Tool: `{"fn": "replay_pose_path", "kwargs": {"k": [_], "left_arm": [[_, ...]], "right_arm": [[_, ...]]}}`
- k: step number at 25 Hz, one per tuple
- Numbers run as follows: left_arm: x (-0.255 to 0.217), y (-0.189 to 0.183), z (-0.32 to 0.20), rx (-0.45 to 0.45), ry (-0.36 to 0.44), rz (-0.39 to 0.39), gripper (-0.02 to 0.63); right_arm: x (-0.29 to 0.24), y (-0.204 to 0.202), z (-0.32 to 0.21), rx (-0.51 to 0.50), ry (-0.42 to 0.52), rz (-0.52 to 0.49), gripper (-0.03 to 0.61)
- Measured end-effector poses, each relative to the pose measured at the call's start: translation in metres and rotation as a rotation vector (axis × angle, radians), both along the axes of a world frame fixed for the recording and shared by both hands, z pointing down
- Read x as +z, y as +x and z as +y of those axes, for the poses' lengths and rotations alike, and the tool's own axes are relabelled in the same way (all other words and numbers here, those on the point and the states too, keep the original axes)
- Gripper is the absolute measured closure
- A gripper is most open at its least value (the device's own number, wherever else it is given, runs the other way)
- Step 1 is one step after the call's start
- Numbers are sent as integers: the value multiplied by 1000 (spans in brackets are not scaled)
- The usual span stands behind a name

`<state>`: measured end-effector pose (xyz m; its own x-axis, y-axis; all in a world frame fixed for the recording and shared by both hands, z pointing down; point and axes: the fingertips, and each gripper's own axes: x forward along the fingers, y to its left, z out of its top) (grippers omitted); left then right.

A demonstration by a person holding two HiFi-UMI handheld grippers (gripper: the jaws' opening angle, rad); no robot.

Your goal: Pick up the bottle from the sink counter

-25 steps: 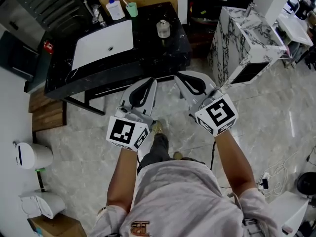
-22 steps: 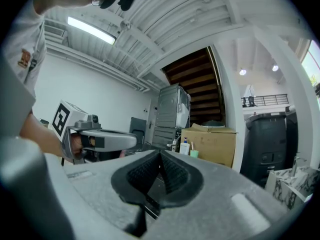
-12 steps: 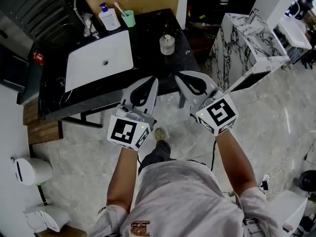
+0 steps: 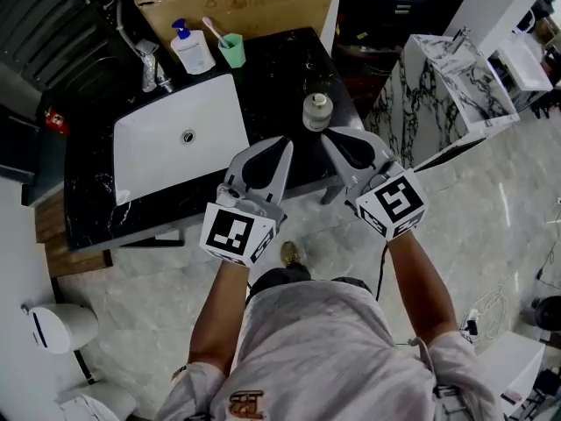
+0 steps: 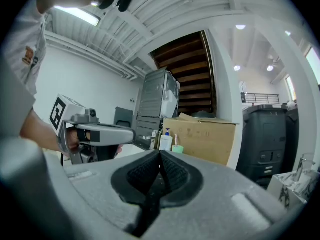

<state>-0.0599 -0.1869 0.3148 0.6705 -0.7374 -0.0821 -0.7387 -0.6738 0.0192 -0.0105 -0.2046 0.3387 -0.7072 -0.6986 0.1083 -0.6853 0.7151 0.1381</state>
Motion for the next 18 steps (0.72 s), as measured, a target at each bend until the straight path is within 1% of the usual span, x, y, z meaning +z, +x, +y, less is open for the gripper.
{"fn": "replay_pose_path", "kwargs": {"k": [7, 9, 11, 14, 16, 18], "left_arm": [[19, -5, -42, 53, -18, 2, 614], [22, -6, -51, 56, -27, 8, 614], [26, -6, -57, 57, -36, 8, 614], [30, -4, -65, 52, -48, 4, 614], [33, -2, -70, 44, -53, -2, 614], [36, -2, -75, 30, -61, -5, 614]], "right_arm": [[15, -4, -42, 63, -27, 17, 573], [21, -5, -49, 67, -41, 25, 542], [27, -4, -55, 72, -54, 38, 501], [37, -1, -64, 84, -69, 61, 415], [44, 1, -72, 90, -82, 68, 340], [51, 4, -80, 92, -98, 77, 294]]}}
